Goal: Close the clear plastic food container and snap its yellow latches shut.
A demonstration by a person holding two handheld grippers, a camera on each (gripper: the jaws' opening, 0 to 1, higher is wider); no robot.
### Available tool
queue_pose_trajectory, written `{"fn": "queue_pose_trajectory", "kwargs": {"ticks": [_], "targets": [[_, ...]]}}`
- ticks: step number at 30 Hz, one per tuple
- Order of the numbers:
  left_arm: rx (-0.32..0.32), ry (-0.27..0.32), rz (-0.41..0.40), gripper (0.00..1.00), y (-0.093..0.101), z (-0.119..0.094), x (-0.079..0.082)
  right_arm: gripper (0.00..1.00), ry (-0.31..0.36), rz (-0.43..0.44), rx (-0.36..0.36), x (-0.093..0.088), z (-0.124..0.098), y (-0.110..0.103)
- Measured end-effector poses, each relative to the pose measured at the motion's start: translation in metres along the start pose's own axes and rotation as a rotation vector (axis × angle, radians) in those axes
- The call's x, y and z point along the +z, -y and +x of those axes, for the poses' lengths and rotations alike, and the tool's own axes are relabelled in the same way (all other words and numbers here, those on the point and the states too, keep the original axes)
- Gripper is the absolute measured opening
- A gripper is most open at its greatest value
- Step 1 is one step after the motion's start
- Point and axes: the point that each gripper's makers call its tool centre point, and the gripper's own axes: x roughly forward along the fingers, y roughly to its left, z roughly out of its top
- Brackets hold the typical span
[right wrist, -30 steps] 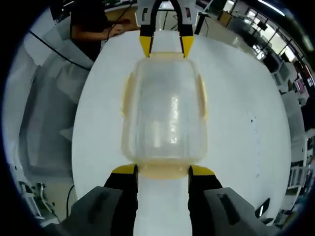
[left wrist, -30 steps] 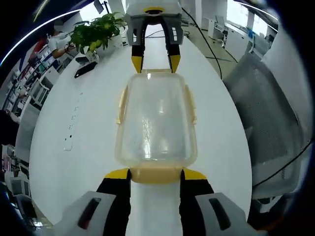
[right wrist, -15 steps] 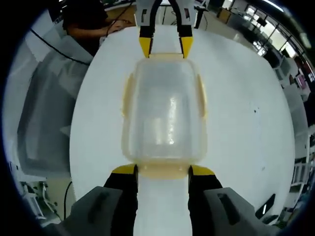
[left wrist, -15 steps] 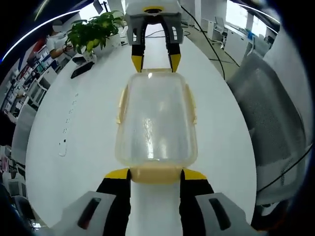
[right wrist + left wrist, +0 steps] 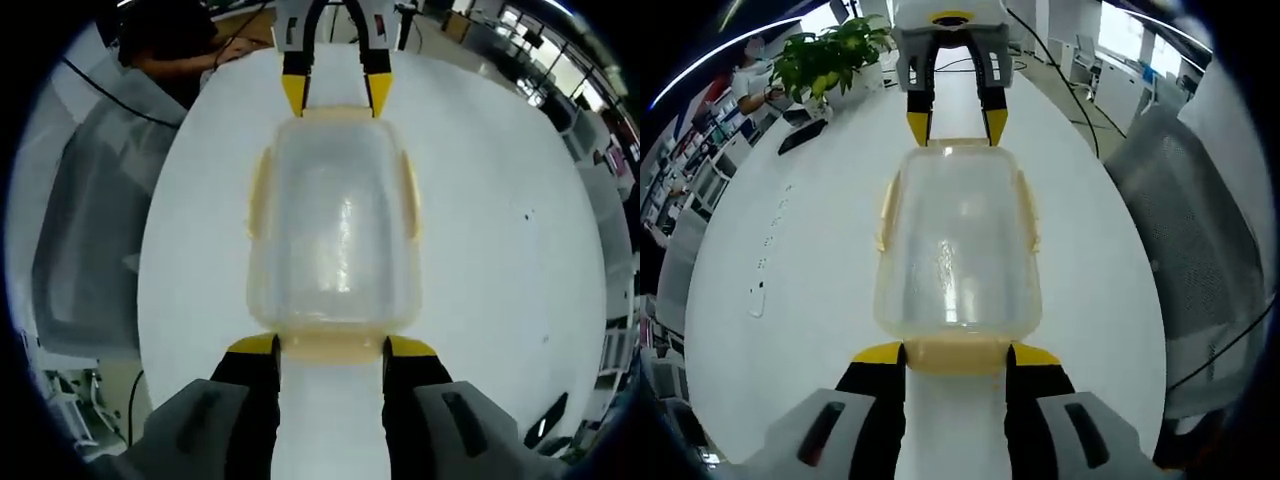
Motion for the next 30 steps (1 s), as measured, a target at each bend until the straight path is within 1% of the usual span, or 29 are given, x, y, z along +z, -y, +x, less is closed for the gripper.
{"fn": "queue_pose_trajectory", "kwargs": {"ticks": [7,18,30], "targets": [[0.000,-0.004,-0.005,0.32,-0.0027,0.0035,-0.0014,0.36,-0.004,-0.002,0.004,-0.0011,0.0028,0.0045],[-0.022,-0.004,-0.015,0.33,-0.0006,0.0082,-0.0039,0.36,-0.005,0.007,0.017,-0.0023,0.0067,0.0023],[-0.025,-0.003,-0.021,0.33,-0.0006,0.0103,-0.0066,0.37,-0.008,0.003,0.024,-0.0016,0.0097,0.0017]]}}
